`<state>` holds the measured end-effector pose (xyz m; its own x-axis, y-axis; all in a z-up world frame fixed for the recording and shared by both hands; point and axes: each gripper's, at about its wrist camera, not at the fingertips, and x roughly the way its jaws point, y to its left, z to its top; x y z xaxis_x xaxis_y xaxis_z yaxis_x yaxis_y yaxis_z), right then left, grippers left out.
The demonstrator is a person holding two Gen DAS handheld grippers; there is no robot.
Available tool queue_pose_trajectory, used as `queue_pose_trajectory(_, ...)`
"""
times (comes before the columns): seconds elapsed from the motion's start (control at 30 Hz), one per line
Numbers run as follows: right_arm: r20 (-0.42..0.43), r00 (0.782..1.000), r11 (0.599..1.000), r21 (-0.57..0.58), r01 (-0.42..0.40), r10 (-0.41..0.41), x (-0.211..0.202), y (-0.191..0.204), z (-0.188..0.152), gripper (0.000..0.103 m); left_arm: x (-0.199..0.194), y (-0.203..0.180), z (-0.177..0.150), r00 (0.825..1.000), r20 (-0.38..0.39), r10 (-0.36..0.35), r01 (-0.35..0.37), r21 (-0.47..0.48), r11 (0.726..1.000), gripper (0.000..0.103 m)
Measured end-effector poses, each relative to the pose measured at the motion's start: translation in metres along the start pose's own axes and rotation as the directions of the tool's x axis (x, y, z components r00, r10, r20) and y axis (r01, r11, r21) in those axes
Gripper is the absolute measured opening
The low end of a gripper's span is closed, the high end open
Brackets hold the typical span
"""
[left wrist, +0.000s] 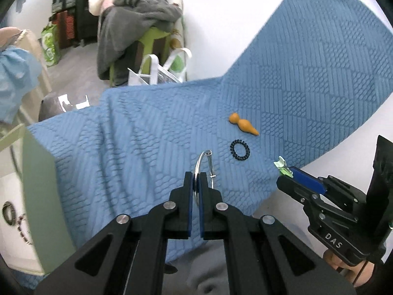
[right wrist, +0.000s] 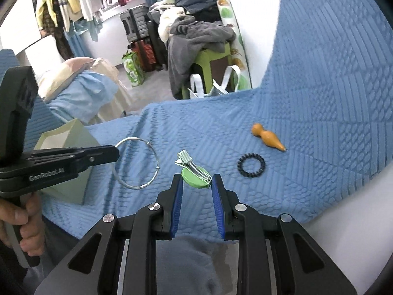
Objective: Organize jewelry
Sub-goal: 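Carry the silver ring and green clip over the box and open both tools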
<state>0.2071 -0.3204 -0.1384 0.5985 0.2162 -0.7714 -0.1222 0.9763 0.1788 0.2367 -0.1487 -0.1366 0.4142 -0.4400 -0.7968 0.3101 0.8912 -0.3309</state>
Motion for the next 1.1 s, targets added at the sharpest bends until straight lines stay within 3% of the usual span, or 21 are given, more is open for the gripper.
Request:
queue_pose_trajectory(0.3, 0.082, 0.996, 0.998, -0.054, -0.03, 0.034, -0.026, 0.056, 0.039, 0.022, -0.086, 0.029, 0.011, 0.991, 0.135, 0.027, -0.02, -0.051, 0.998, 0.003)
queue_pose_trajectory(0.53, 0.148, 0.984, 0.991, -0.103, -0.086, 0.101, -0.046, 0.112, 0.07, 0.022, -0.155, 0.055, 0.013, 0.961, 0.269, 0.066, -0.044, -0.087, 0.995, 0.003)
queue_pose_trajectory(0.6, 0.154, 0.981, 0.988, -0.117, -0.104, 0.121, -0.047, 0.128, 0.077, 0.022, -0.168, 0.063, 0.012, 0.95, 0.29, 0.112, -0.089, -0.092, 0.992, 0.003)
queue_pose_trajectory(0.83, 0.117, 0.975, 0.97, -0.178, -0.169, 0.191, -0.03, 0.186, 0.082, 0.022, -0.19, 0.115, -0.006, 0.931, 0.302, 0.203, -0.155, -0.177, 0.972, 0.003)
queue_pose_trajectory(1.1, -0.015, 0.969, 0.937, -0.252, -0.242, 0.246, 0.017, 0.255, 0.065, 0.022, -0.188, 0.18, -0.032, 0.937, 0.214, 0.275, -0.219, -0.254, 0.942, 0.003)
